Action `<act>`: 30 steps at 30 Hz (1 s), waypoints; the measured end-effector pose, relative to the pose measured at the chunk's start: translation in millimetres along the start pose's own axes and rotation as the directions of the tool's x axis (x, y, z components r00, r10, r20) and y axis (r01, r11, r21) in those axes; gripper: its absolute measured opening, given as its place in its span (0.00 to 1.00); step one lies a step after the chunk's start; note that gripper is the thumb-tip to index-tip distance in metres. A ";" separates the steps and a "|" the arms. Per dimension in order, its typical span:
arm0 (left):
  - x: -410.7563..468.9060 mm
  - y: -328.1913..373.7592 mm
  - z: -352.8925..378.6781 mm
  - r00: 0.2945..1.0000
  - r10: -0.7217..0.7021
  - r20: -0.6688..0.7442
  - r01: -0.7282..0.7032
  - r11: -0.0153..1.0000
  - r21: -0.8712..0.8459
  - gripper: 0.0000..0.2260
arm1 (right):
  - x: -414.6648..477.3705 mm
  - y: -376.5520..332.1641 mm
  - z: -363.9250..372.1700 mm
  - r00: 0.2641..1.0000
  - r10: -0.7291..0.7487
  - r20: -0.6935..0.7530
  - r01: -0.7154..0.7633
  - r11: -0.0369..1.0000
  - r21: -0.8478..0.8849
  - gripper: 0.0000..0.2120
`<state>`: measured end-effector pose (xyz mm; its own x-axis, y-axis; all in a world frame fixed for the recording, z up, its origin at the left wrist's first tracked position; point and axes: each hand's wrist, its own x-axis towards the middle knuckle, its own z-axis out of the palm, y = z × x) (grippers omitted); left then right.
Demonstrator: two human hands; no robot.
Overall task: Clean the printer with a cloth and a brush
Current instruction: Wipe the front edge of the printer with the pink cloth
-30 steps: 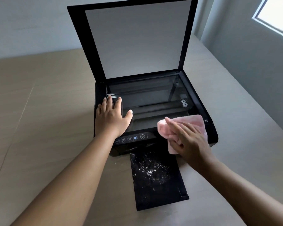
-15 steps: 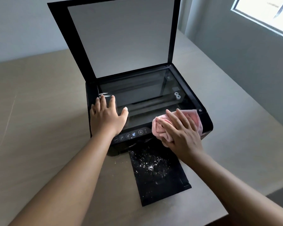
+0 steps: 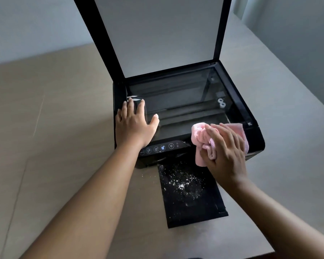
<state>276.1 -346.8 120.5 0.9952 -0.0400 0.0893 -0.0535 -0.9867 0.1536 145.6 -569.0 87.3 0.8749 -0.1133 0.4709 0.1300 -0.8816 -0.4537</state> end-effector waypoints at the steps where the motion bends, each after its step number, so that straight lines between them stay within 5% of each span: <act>1: -1.0 0.0 0.2 1.000 0.001 0.001 -0.001 1.000 -0.001 0.31 | -2.0 -1.6 0.7 0.998 0.064 -0.003 -0.064 0.995 -0.072 0.24; 8: 1.4 -1.2 -1.5 1.000 0.012 0.025 -0.012 1.000 -0.003 0.32 | -7.8 -32.4 10.1 0.921 0.378 0.093 -0.346 0.904 -0.251 0.34; 17: -1.4 -1.6 -3.8 0.998 0.043 0.049 -0.043 0.999 -0.003 0.33 | -4.8 -58.5 13.4 0.900 0.365 -0.240 -0.357 0.931 0.076 0.11; 20: -1.7 -1.4 -4.3 0.997 0.058 0.046 -0.058 0.998 -0.012 0.33 | -22.0 -80.5 16.2 0.696 0.616 -0.370 -0.424 0.768 0.481 0.11; 22: -1.2 -2.4 -3.4 0.997 0.057 0.043 -0.057 0.998 -0.011 0.33 | -34.1 -101.6 29.3 0.460 0.844 -0.275 -0.474 0.495 0.728 0.11; 24: -1.1 -3.0 -3.6 0.997 0.060 0.040 -0.060 0.998 -0.007 0.33 | -34.3 -119.4 49.4 0.314 0.937 -0.151 -0.483 0.295 0.824 0.12; 28: 1.1 -2.3 -0.4 0.997 0.072 0.020 -0.072 0.997 -0.003 0.33 | 4.2 -131.2 83.8 0.216 0.967 -0.134 -0.446 0.220 0.868 0.11; 30: 0.1 -3.1 -1.5 0.998 0.069 0.011 -0.069 0.998 -0.010 0.33 | 24.4 -119.1 87.9 0.047 0.991 -0.123 -0.436 0.131 0.890 0.13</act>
<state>276.2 -343.5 121.6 0.9900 -0.1096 0.0885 -0.1225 -0.9800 0.1568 192.5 -426.5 86.3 0.1128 -0.9355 -0.3348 0.0506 0.3419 -0.9384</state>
